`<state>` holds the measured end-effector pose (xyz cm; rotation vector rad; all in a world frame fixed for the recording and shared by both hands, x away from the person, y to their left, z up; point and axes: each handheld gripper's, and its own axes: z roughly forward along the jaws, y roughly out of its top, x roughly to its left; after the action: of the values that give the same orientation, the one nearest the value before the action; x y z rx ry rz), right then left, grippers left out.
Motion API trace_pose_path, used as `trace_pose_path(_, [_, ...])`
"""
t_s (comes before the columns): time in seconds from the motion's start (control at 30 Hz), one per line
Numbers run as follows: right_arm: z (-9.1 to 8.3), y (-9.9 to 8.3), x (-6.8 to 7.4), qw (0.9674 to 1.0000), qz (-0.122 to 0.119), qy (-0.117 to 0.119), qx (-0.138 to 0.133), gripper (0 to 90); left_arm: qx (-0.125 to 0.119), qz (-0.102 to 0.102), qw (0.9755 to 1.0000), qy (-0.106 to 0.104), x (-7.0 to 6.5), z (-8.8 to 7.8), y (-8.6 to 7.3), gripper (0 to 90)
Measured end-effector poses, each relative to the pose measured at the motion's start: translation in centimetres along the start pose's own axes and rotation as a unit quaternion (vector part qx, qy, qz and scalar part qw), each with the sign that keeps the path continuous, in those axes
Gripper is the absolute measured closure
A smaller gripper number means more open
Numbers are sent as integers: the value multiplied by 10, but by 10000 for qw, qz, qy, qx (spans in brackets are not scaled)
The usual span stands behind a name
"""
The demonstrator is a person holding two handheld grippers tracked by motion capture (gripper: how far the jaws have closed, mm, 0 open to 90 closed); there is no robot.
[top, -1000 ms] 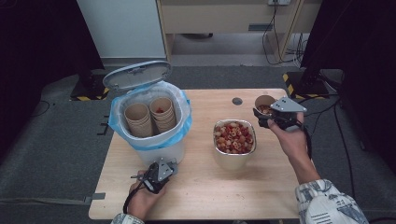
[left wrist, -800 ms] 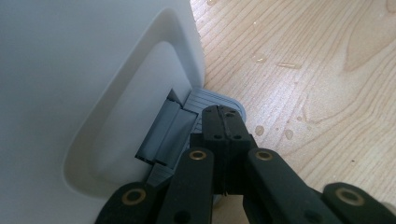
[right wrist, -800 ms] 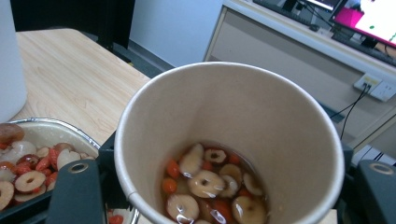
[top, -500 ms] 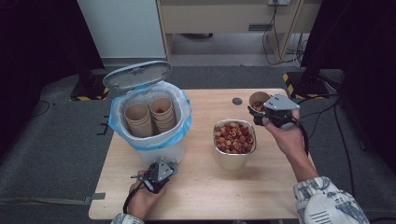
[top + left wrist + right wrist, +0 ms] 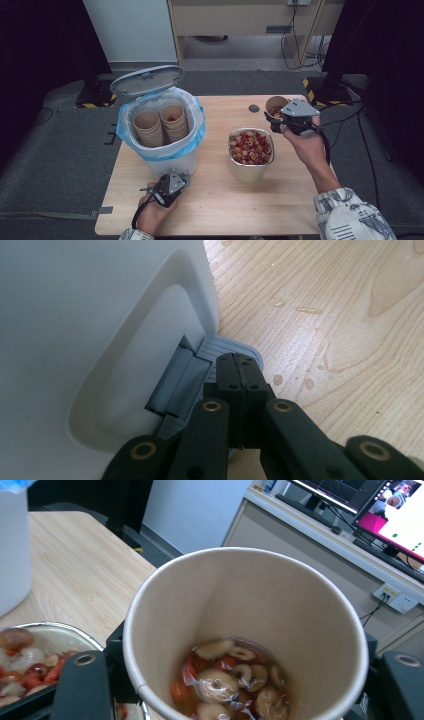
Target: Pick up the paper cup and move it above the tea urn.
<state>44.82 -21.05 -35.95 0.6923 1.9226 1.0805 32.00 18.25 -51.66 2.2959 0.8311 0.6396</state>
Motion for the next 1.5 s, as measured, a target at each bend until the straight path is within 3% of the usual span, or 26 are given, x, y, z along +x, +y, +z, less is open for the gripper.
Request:
trace_pose_path(0.43, [-2, 4, 4, 9997, -246, 48, -59, 288, -2, -9, 10000, -6, 0, 0, 0, 898])
trace_pose_path(0.77, [-6, 3, -1, 9986, -509, -117, -73, 288, -1, -13, 10000, -8, 0, 0, 0, 898])
trace_pose_path(1.5, [-7, 9, 6, 9924, -1221, -94, -148, 288, -1, -13, 10000, -9, 0, 0, 0, 898])
